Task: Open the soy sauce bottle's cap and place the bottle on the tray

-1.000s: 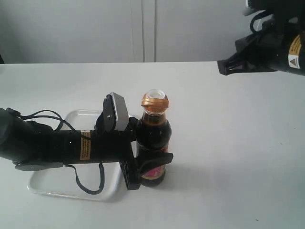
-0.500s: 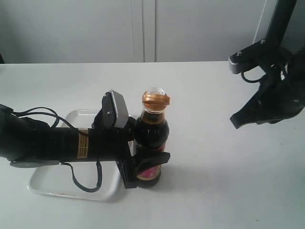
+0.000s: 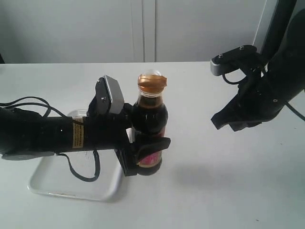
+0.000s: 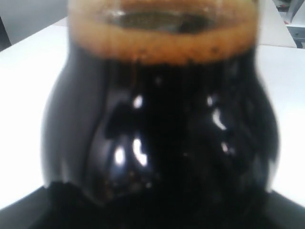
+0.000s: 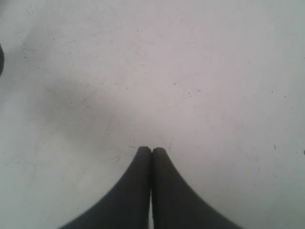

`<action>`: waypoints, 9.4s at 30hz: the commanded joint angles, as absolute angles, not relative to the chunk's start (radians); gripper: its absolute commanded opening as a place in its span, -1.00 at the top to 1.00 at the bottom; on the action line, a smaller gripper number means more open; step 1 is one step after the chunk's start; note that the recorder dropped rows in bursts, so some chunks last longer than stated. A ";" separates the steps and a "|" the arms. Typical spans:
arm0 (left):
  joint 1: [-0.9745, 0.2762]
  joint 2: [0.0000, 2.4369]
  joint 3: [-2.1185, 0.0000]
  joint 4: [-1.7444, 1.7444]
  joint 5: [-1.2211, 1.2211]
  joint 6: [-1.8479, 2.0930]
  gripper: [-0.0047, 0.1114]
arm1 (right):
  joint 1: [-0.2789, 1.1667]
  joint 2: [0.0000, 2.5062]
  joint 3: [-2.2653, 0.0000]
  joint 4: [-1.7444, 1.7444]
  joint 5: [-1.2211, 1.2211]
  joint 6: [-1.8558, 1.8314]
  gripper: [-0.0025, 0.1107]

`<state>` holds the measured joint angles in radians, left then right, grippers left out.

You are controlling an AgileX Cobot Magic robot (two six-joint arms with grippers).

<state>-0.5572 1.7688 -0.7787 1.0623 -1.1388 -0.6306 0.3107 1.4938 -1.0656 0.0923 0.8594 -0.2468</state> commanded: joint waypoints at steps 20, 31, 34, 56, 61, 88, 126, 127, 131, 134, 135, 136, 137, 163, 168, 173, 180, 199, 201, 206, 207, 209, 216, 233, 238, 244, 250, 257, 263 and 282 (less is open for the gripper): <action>-0.330 1.664 -0.777 1.077 -1.221 -0.771 0.92 | 0.309 1.496 -1.075 0.093 0.818 -0.261 0.96; -0.217 1.664 -0.777 1.114 -1.221 -0.815 0.92 | 0.309 1.496 -1.075 0.093 0.785 -0.261 0.96; -0.203 1.664 -0.777 1.112 -1.221 -0.815 0.92 | 0.309 1.496 -1.075 0.093 0.780 -0.261 0.96; -0.113 1.664 -0.736 1.097 -1.221 -0.715 0.92 | 0.309 1.496 -1.075 0.095 0.775 -0.261 0.96; -0.113 1.666 -0.681 1.051 -1.221 -0.646 0.92 | 0.309 1.496 -1.075 0.097 0.772 -0.261 0.96; -0.187 1.746 -0.670 0.876 -1.221 -0.544 0.92 | 0.309 1.496 -1.069 0.097 0.763 -0.261 0.96; -0.104 1.860 -0.651 1.089 -1.221 -0.654 -0.48 | 0.309 1.498 -1.069 0.097 0.757 -0.265 0.96; -0.104 1.860 -0.651 1.101 -1.221 -0.654 -0.54 | 0.309 1.498 -1.069 0.097 0.757 -0.265 0.96; -0.102 1.860 -0.651 1.117 -1.221 -0.650 -0.84 | 0.309 1.498 -1.069 0.097 0.757 -0.265 0.96; -0.102 1.860 -0.651 1.117 -1.221 -0.627 -0.90 | 0.309 1.498 -1.069 0.097 0.757 -0.265 0.96; -0.102 1.860 -0.651 1.117 -1.221 -0.627 -0.89 | 0.309 1.498 -1.069 0.097 0.757 -0.265 0.96; -0.102 1.860 -0.651 1.117 -1.221 -0.627 -0.89 | 0.309 1.498 -1.069 0.097 0.757 -0.265 0.96; -0.102 1.858 -0.651 1.121 -1.221 -0.627 -0.89 | 0.309 1.498 -1.069 0.097 0.757 -0.265 0.96; -0.102 1.513 -0.628 1.201 -1.180 -0.722 -0.89 | 0.309 1.498 -1.069 0.097 0.757 -0.265 0.96; -0.102 1.461 -0.628 1.163 -1.176 -0.722 -0.89 | 0.309 1.498 -1.069 0.097 0.757 -0.265 0.96; -0.102 1.418 -0.630 1.100 -1.176 -0.702 -0.89 | 0.309 1.498 -1.069 0.097 0.757 -0.265 0.96; -0.102 1.371 -0.630 1.011 -1.182 -0.698 -0.89 | 0.309 1.498 -1.069 0.097 0.757 -0.265 0.96; -0.102 1.207 -0.852 0.911 -0.800 -0.748 0.30 | 0.309 1.498 -1.069 0.097 0.746 -0.265 0.96; -0.102 1.180 -0.893 0.911 -0.620 -0.742 0.65 | 0.309 1.498 -1.069 0.097 0.742 -0.265 0.96; -0.102 1.168 -0.991 0.934 -0.048 -0.647 0.92 | 0.309 1.498 -1.069 0.097 0.701 -0.294 0.96; -0.102 1.168 -1.002 0.934 0.029 -0.627 0.92 | 0.309 1.498 -1.069 0.094 0.692 -0.294 0.96; -0.102 1.168 -1.027 0.936 0.213 -0.601 0.92 | 0.309 1.498 -1.069 0.082 0.680 -0.294 0.96; -0.102 1.176 -1.096 0.737 0.596 -0.387 0.92 | 0.309 1.498 -1.069 0.019 0.684 -0.282 0.96; -0.102 1.172 -1.130 0.232 0.966 0.030 0.92 | 0.136 1.469 -1.095 -0.054 1.016 -0.126 0.96; -0.102 1.116 -1.117 0.184 0.937 0.061 0.92 | 0.116 1.366 -1.068 -0.054 0.948 -0.126 0.96; -0.102 0.969 -1.005 0.184 0.773 0.038 0.92 | 0.116 1.213 -0.996 -0.054 0.787 -0.126 0.96; -0.102 0.836 -0.876 0.184 0.652 -0.019 0.92 | 0.118 1.102 -0.942 -0.052 0.725 -0.126 0.96; -0.104 0.706 -0.784 0.183 0.621 -0.056 0.92 | 0.118 0.961 -0.837 -0.033 0.600 -0.126 0.96; -0.104 0.611 -0.728 0.179 0.611 -0.079 0.92 | 0.118 0.858 -0.778 -0.013 0.531 -0.126 0.96; -0.104 0.320 -0.544 0.112 0.469 -0.143 0.92 | 0.118 0.634 -0.687 0.000 0.443 -0.128 0.96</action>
<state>-0.1058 0.3527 -0.5663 0.1377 0.5031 -0.1333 0.1224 0.6591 -0.7041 0.0000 0.4722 -0.1319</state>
